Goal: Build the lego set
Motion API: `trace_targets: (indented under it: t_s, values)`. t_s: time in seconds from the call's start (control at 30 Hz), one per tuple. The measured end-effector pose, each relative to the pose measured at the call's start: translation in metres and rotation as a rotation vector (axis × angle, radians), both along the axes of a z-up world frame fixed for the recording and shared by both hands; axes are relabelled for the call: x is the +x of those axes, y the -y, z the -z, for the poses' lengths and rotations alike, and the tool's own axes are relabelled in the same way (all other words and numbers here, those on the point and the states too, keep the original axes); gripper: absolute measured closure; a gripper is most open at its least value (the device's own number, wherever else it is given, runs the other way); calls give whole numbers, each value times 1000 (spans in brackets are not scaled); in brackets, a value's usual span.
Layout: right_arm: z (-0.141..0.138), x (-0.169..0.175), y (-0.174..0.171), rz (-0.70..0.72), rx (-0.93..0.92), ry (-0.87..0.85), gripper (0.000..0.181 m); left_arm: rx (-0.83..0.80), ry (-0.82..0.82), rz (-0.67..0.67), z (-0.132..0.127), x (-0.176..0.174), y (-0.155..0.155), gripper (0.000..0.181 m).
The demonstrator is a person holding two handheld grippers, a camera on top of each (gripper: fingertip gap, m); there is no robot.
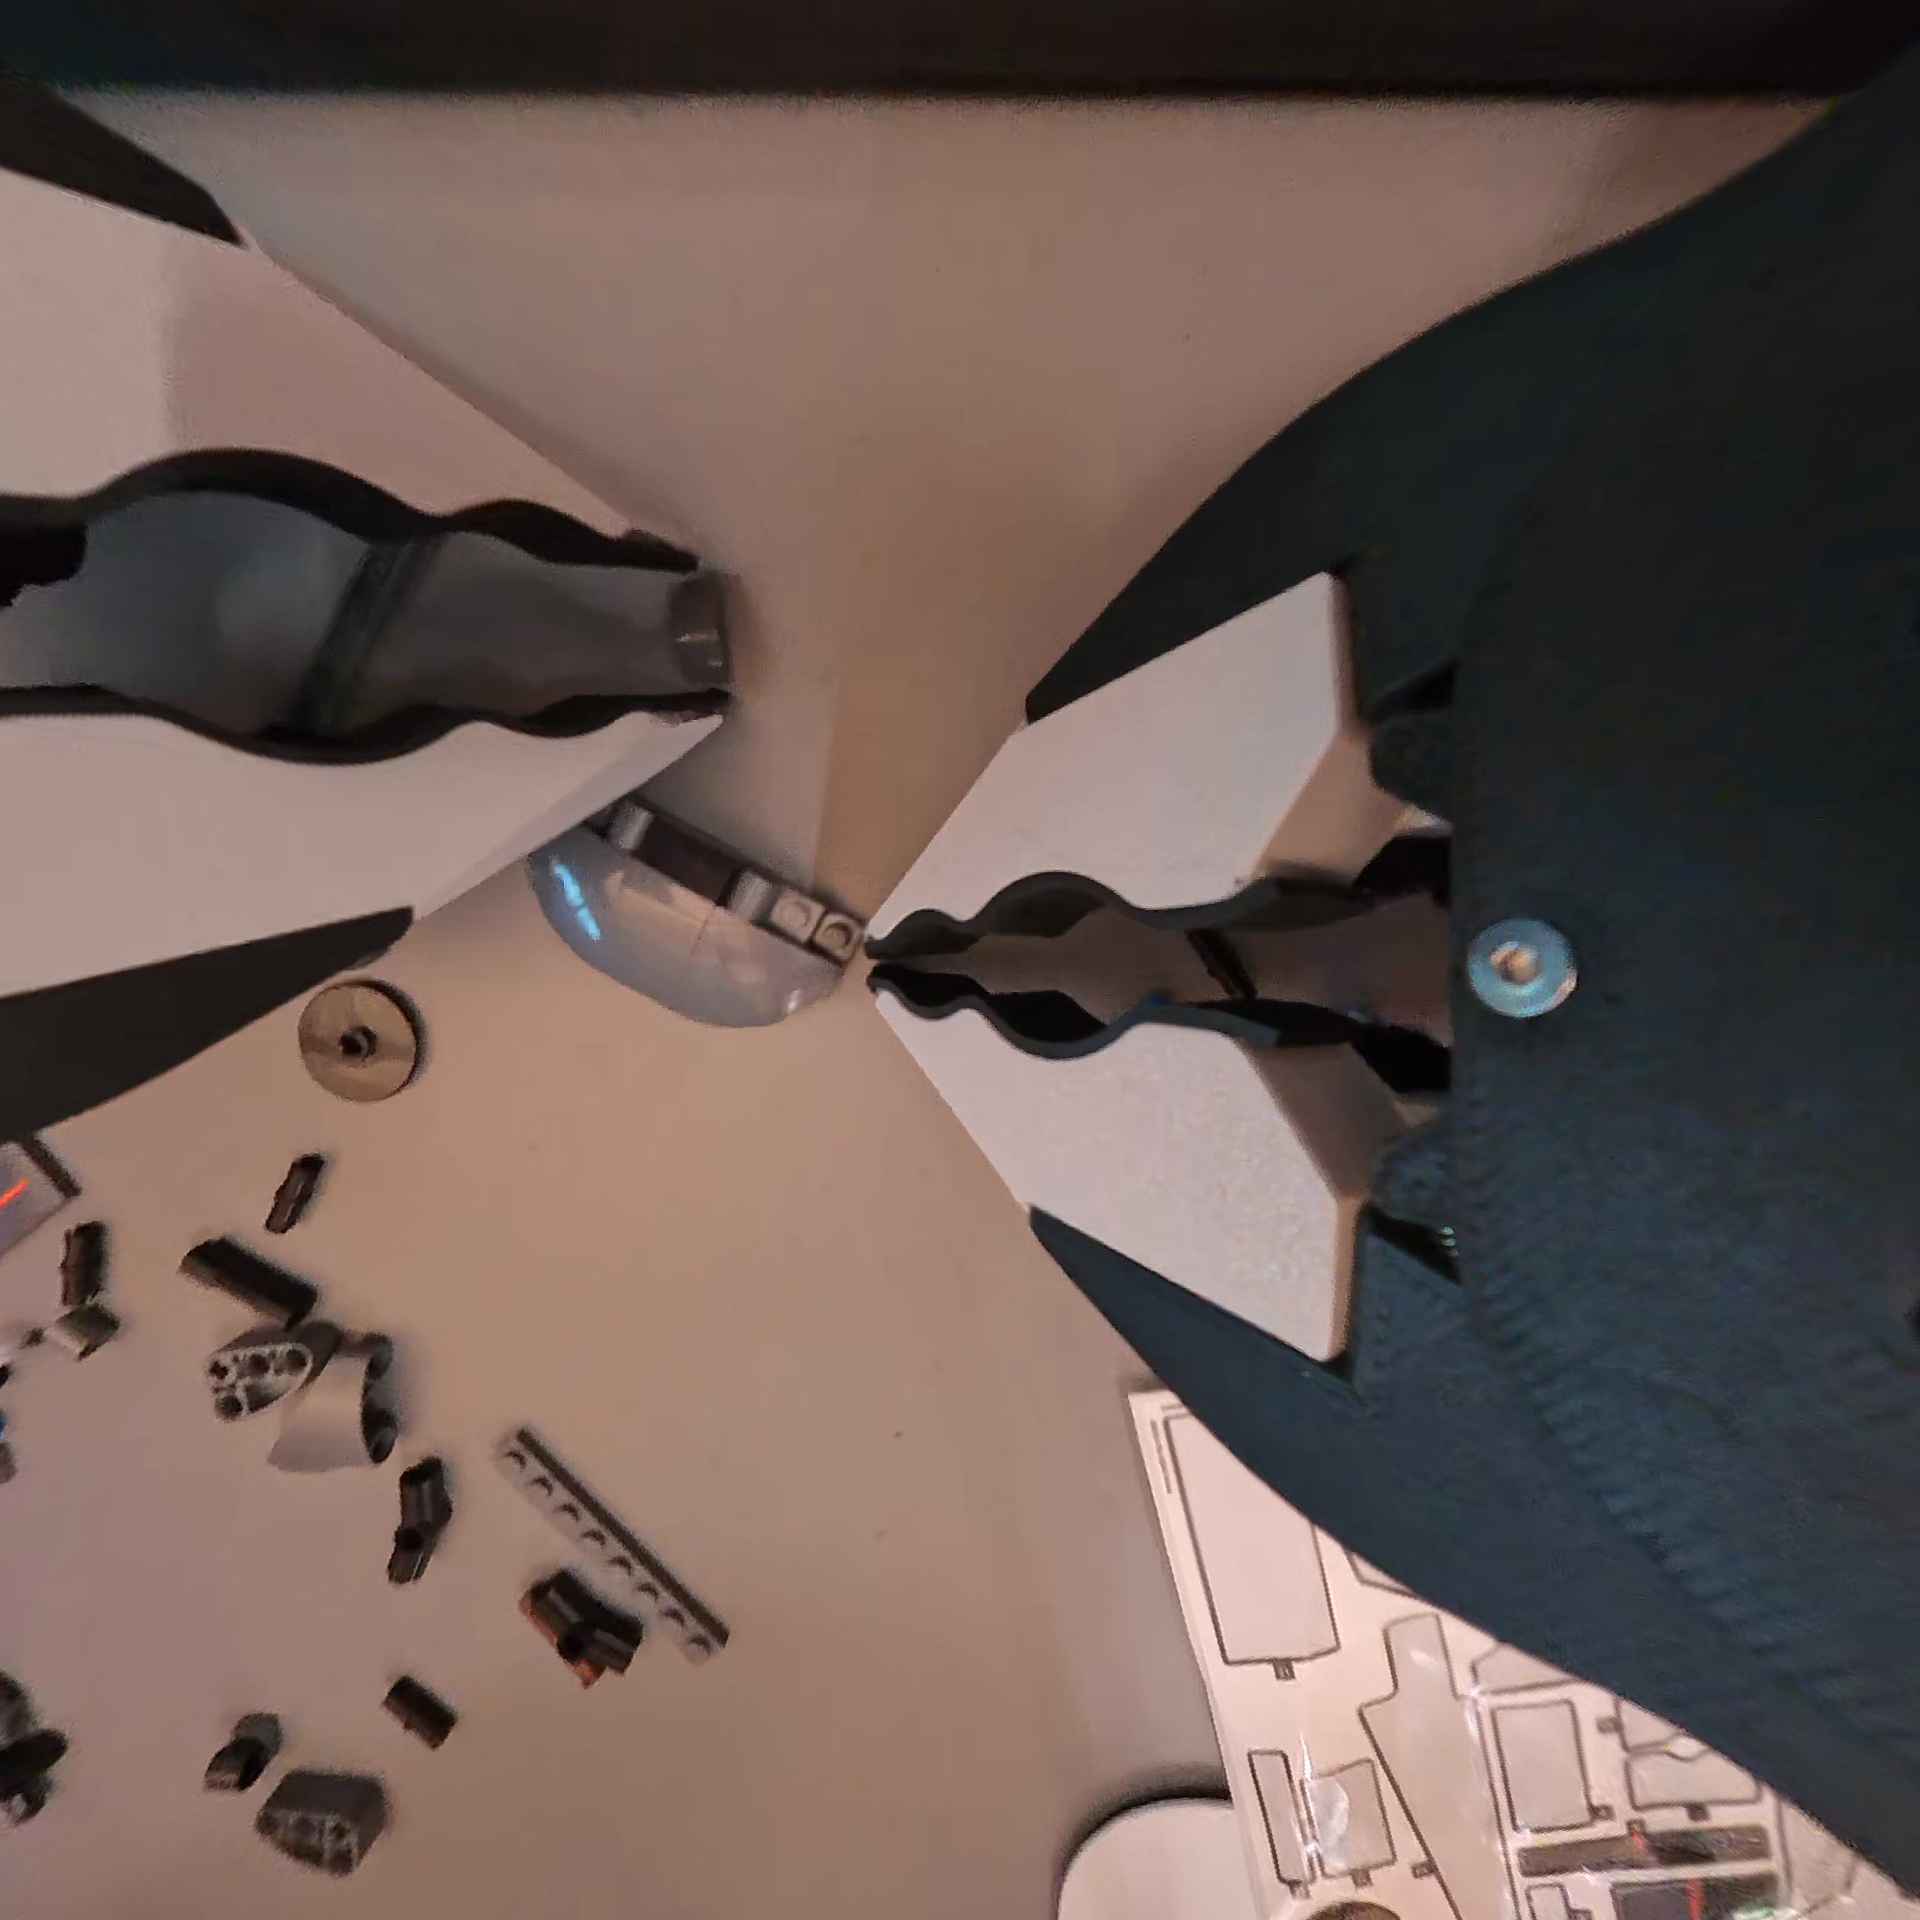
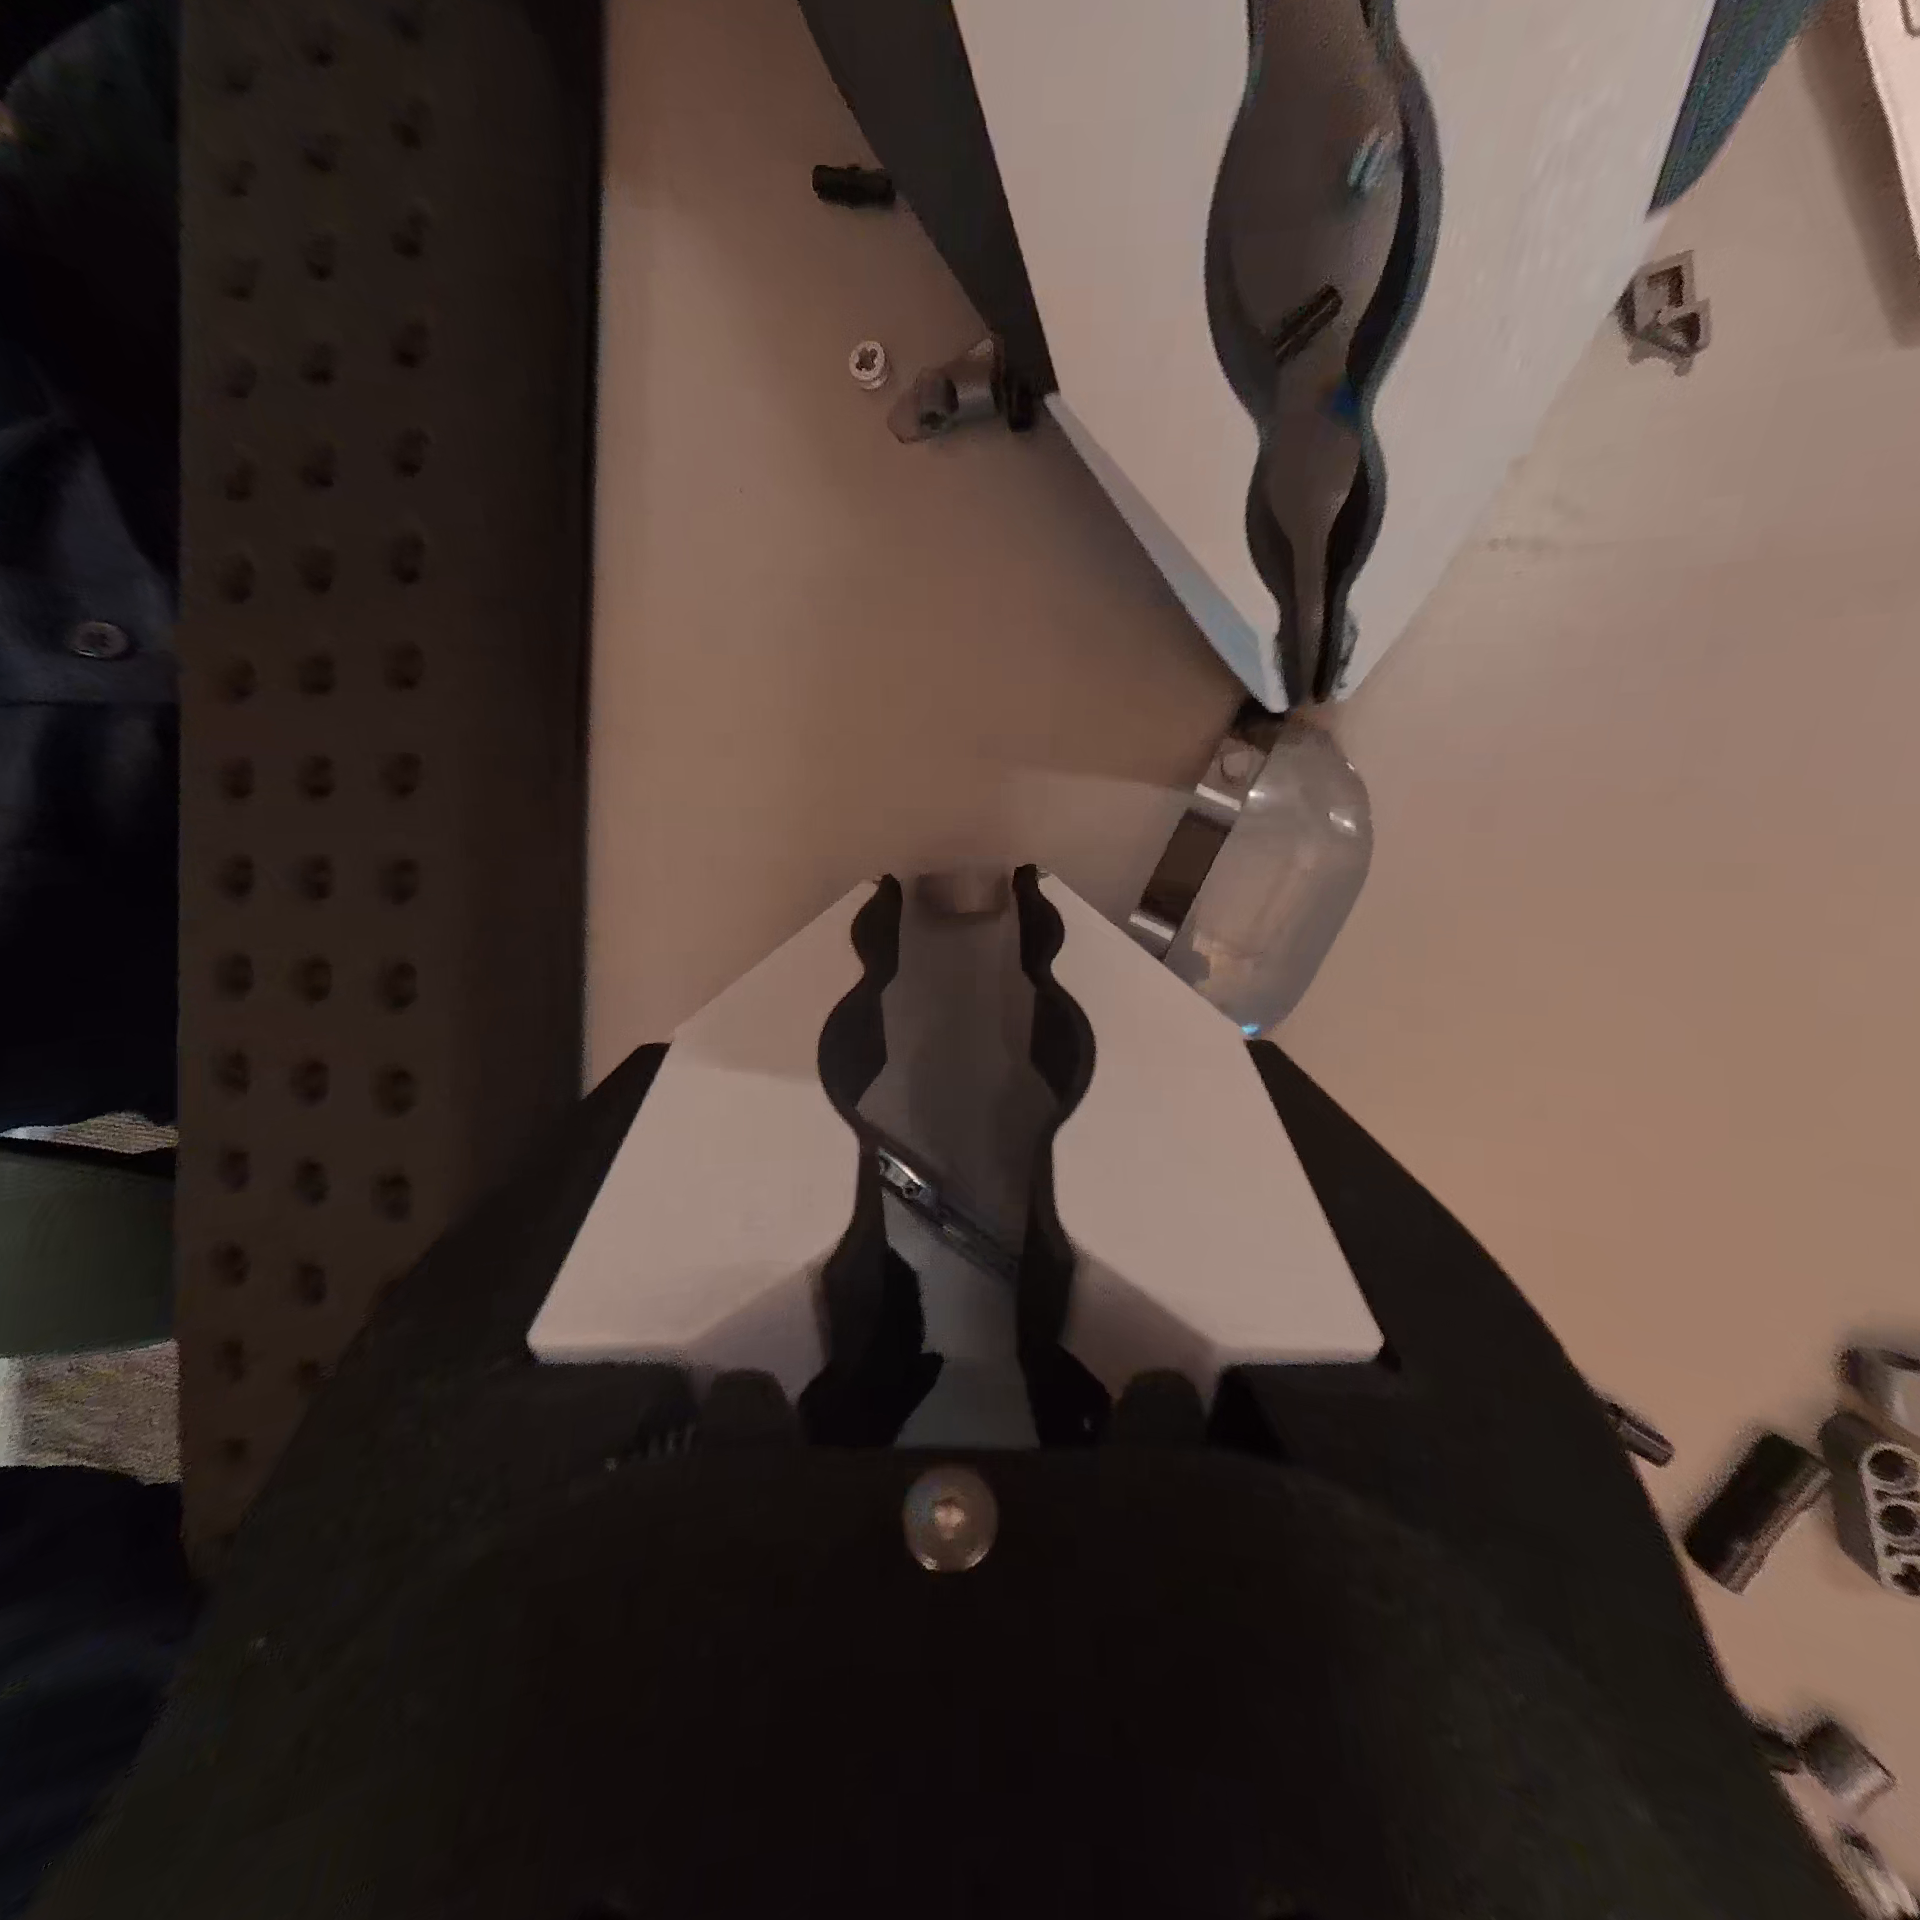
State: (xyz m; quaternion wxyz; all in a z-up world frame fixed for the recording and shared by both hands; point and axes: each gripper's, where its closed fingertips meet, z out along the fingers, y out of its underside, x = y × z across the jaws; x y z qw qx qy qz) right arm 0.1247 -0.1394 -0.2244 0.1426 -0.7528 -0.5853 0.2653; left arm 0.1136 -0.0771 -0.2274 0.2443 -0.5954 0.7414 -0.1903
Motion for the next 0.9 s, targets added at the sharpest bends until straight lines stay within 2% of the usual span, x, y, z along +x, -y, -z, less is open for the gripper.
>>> trace_targets:
  t_s: [0.17, 0.33, 0.47, 0.57, 0.7, 0.9]
  values:
    - [-1, 2, 1, -13, 5, -11, 171, 5, 13, 27, -4, 2, 8, 181]
    - [-5, 3, 1, -23, 1, -57, 181, -7, 33, 9, -8, 2, 4, 181]
    - [-9, 4, 2, -18, -14, -91, 181, 12, 32, 19, -7, 4, 4, 181]
    - [-8, 11, 5, 1, -32, -61, 165, 30, 66, 11, -12, 9, 0, 179]
    - [-4, 15, 13, 8, -10, -9, 157, 52, 109, 13, -17, 15, -5, 177]
    - [1, 9, 20, 32, 35, 13, 166, 63, 148, 33, -22, 30, -7, 176]
